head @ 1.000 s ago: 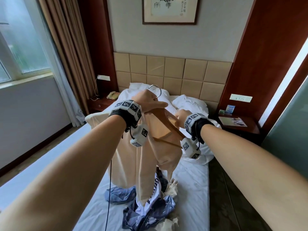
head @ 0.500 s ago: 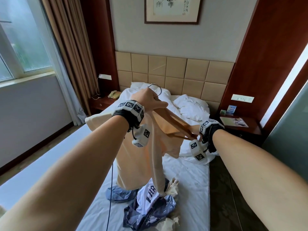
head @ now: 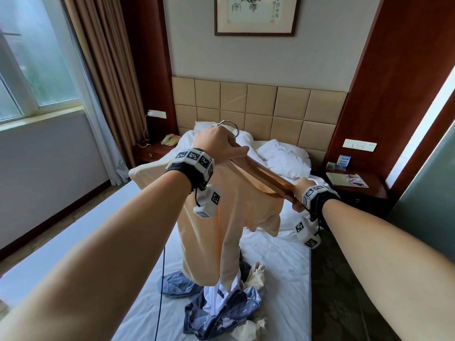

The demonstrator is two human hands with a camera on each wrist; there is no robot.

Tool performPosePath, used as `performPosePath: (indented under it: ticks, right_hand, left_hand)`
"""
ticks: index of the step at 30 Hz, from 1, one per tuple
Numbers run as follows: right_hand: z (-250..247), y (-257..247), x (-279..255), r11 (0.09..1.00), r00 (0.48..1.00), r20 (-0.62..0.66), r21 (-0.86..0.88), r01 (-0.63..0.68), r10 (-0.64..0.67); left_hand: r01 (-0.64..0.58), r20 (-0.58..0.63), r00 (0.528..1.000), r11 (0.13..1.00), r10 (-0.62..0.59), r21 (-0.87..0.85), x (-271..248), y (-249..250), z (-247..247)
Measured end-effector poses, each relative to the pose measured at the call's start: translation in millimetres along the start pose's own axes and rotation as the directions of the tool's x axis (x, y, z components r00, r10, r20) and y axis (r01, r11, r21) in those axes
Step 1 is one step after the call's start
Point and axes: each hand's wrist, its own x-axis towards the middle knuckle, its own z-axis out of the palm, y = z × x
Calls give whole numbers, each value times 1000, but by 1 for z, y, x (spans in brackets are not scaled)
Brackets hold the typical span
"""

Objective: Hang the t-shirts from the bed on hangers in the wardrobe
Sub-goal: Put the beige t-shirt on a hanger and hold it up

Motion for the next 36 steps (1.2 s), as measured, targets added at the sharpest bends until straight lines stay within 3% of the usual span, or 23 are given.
performPosePath:
  ticks: [2, 4, 8, 13, 17, 19, 24, 26, 33, 35, 36]
  right_hand:
    - [-3, 2, -2, 984, 999, -23, -175, -40, 37]
    - [-1, 1, 4, 988, 998, -60, -153, 21, -30]
    - [-8, 6, 6, 994, 997, -13, 71, 79, -79]
    - [-13, 17, 16, 920, 990, 130, 393, -1, -55]
    - [-11, 24, 20, 992, 994, 29, -74, 107, -105]
    - [-12, 21, 10, 935, 983, -107, -337, 105, -149]
    - [-9, 14, -3, 793, 922, -264, -605, 70, -283]
    - [-9, 14, -2, 748, 904, -269, -658, 79, -333]
    - [-6, 10, -1, 744, 925, -197, -656, 123, -326]
    - [-3, 16, 3, 831, 945, -183, -539, 135, -272]
    - [-2, 18, 5, 919, 968, -157, -376, 123, -194]
  left_hand:
    - [-9, -10, 1000, 1000, 9, 10, -2, 2, 2]
    - [-18, -23, 1000, 999, 19, 27, -5, 6, 4]
    - [-10, -55, 998, 1000, 11, 17, -5, 12, 1]
    - [6, -55, 998, 1000, -7, -27, -7, 10, -1]
    - [-17, -31, 999, 1000, 16, -25, -4, 11, -7]
    - [-34, -47, 998, 999, 34, -1, -2, 13, -10]
    - [-22, -83, 996, 1000, 22, 12, 1, 21, -8]
    - [1, -91, 996, 1000, 1, 16, 2, 20, -8]
    - [44, -87, 995, 999, -42, 24, 2, 17, -5]
    - [66, -105, 992, 998, -66, -3, 3, 10, -6]
    - [73, -109, 991, 997, -74, -14, 3, 7, -6]
